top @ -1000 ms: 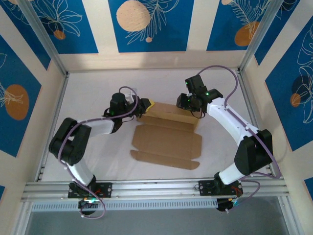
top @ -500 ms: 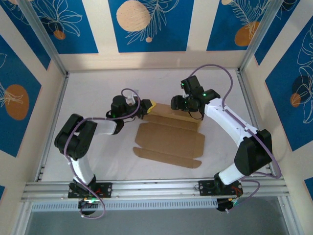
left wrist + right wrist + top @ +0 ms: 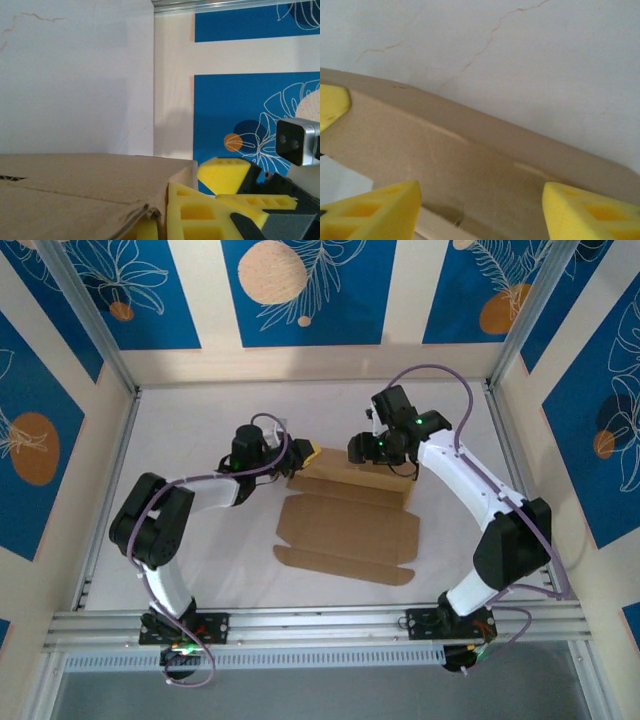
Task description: Fold the paper box
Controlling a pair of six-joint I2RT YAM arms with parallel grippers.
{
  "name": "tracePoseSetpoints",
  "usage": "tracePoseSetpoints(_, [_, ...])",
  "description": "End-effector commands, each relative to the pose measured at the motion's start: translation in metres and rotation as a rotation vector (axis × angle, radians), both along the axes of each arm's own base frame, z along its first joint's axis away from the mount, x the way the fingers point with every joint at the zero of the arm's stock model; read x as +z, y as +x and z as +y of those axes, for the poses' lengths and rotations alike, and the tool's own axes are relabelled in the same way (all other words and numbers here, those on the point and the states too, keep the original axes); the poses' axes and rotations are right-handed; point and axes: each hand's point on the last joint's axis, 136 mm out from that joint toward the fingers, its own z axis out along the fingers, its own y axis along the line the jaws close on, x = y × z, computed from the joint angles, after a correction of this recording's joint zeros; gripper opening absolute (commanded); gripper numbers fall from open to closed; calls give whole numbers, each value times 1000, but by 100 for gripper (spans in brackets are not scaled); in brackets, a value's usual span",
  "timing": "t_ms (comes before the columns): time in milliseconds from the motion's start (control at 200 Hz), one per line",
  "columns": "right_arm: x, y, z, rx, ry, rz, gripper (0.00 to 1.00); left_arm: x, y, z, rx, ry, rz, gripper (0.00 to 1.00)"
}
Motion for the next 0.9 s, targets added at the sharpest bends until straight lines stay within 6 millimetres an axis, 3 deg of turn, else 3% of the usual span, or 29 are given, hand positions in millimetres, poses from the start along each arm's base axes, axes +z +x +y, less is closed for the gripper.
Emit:
tracePoseSetpoints(0, [25, -9, -12, -69, 68, -5, 61, 9, 5, 1, 19, 67, -36, 2])
tracePoseSetpoints(165, [20, -15, -33, -160, 212, 52, 57, 6, 8, 0, 23, 115, -28, 4])
tracePoseSetpoints(260, [15, -17, -56, -190, 133, 23, 55, 0, 7, 1, 24, 134, -23, 4])
tracePoseSetpoints(360, [12, -20, -86, -237, -14, -26, 68, -2, 5, 0, 19, 139, -26, 3])
tracePoseSetpoints(460, [6, -25, -105, -295, -30, -40, 76, -2, 4, 0, 19, 136, -27, 3])
tracePoseSetpoints(760, [-19, -22, -111, -374, 189, -2, 80, -4, 4, 0, 16, 133, -23, 3])
tracePoseSetpoints(895, [-22, -15, -104, -367, 319, 11, 81, -4, 3, -1, 15, 126, -19, 3])
